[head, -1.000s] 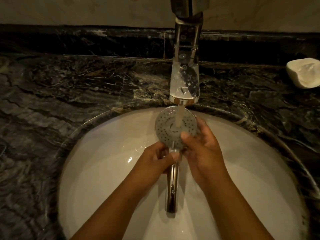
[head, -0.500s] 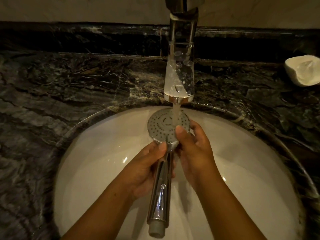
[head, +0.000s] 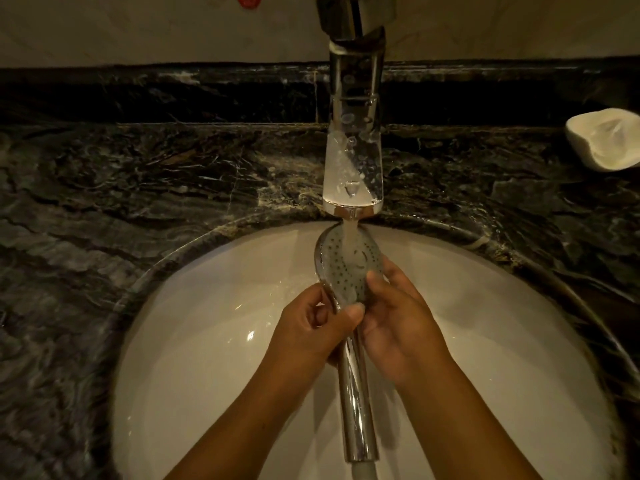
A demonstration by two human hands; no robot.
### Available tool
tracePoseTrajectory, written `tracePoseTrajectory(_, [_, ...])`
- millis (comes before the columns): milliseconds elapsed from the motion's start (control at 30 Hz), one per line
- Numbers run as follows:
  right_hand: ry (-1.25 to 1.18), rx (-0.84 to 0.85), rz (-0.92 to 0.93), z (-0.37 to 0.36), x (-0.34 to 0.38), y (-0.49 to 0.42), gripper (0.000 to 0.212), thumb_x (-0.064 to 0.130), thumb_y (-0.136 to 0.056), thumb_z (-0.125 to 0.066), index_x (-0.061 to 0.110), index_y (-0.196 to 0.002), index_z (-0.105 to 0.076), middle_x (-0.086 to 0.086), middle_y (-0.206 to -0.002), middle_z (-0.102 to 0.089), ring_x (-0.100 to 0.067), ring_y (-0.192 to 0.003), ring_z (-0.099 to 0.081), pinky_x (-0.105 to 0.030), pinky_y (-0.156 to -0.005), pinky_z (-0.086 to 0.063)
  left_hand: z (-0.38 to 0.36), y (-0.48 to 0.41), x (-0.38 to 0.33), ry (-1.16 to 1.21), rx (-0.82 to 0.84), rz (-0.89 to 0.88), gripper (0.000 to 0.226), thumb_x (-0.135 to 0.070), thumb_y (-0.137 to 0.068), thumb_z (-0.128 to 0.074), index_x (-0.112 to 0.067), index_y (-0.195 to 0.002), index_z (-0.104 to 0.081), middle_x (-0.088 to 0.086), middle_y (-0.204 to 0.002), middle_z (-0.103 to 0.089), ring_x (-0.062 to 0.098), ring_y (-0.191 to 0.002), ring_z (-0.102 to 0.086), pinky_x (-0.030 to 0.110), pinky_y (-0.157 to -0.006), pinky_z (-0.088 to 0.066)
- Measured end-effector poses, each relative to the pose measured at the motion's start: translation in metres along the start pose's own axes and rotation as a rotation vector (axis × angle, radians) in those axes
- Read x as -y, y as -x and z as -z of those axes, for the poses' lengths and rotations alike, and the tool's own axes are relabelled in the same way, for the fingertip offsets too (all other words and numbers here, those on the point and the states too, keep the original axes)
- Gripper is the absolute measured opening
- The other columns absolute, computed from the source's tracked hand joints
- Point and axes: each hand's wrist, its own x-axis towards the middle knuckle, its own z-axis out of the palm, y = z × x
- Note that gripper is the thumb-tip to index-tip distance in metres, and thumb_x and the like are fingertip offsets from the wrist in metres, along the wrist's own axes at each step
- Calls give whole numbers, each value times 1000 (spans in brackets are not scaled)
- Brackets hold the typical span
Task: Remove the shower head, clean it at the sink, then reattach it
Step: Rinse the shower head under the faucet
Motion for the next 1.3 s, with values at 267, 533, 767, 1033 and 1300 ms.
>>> tracePoseTrajectory(267, [82, 57, 127, -2, 4, 2, 59, -6, -85, -55, 20, -138, -52, -19, -136, -59, -37, -121, -63, -46, -82, -61, 3, -5, 9, -143, 1, -1, 21, -26, -94, -63, -28, -114, -64, -1, -101, -74, 20, -92, -72, 38, -76, -62])
tracePoseTrajectory(533, [610, -16, 390, -1, 1, 7, 48, 2, -89, -67, 34, -124, -57, 4, -119, -67, -16, -110, -67, -35, -76, -62, 7, -9, 13, -8, 80, 95, 23, -24, -96, -59, -17, -118, -63, 12, -102, -73, 30, -88, -73, 45, -80, -60])
tracePoseTrajectory(767, [733, -19, 432, -3, 1, 13, 43, 4, -91, -66, 24, -128, -57, 6, -122, -66, -6, -110, -65, -26, -79, -60, 12, -7, 12, -2, 94, 143, 31, -16, -91, -66, -16, -122, -60, 13, -108, -73, 31, -93, -73, 50, -86, -59])
tracePoseTrajectory(1033, [708, -101, 277, -2, 3, 13, 40, 2, -93, -63, 22, -127, -56, -2, -124, -65, -22, -117, -63, -44, -93, -59, 17, 5, 0, -3, 147, 254, 39, -6, -85, -70, -16, -123, -61, 15, -108, -70, 32, -93, -70, 53, -88, -57])
tracePoseTrajectory(1300, [801, -144, 220, -28, 19, 34, 39, 5, -92, -64, 16, -128, -55, -12, -126, -64, -29, -117, -63, -54, -97, -56, 6, 31, -41, 2, 131, 300, 36, -3, -88, -67, -6, -123, -58, 18, -103, -70, 35, -93, -72, 51, -86, -58])
